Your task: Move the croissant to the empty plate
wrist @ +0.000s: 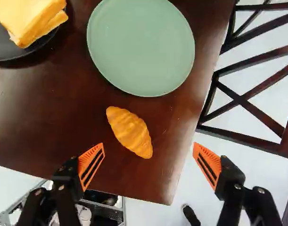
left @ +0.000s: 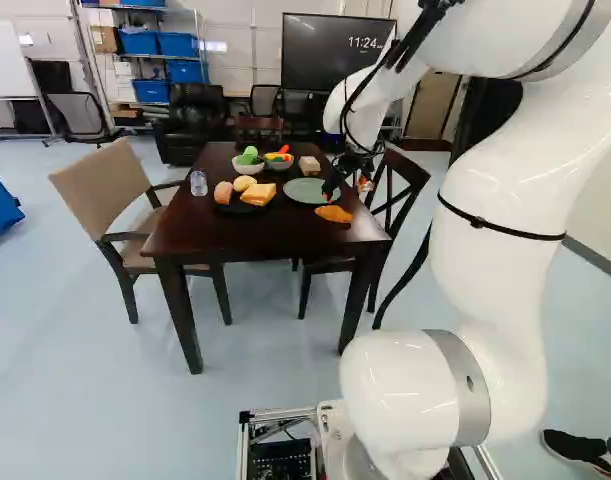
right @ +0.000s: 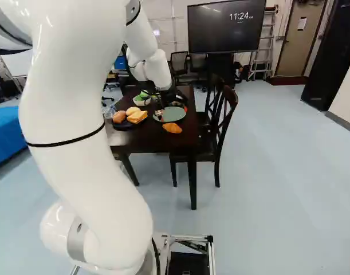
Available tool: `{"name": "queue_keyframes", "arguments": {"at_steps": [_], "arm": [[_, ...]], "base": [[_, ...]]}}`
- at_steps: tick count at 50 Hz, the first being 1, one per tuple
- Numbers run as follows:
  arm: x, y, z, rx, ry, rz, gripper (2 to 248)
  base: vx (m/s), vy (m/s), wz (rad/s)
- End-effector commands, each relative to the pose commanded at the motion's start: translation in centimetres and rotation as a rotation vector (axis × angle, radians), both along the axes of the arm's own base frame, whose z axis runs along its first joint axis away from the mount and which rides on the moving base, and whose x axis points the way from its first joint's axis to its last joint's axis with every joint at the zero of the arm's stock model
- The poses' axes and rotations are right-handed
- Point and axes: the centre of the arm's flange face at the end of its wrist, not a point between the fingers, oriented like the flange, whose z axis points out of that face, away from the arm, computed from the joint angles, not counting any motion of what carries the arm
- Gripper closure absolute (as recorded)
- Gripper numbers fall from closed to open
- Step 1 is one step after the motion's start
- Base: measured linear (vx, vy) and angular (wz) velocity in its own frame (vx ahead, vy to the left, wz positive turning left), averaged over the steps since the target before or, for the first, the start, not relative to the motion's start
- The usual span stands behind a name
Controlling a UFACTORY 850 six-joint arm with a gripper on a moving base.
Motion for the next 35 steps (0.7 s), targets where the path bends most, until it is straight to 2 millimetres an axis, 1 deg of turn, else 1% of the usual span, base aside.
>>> {"name": "queue_keyframes", "arguments": {"at_steps": [35], "arm": [[0.00,0.00,0.00,-0.151,0.028,0.335,3]], "base": [[0.000,0.000,0.000]]}}
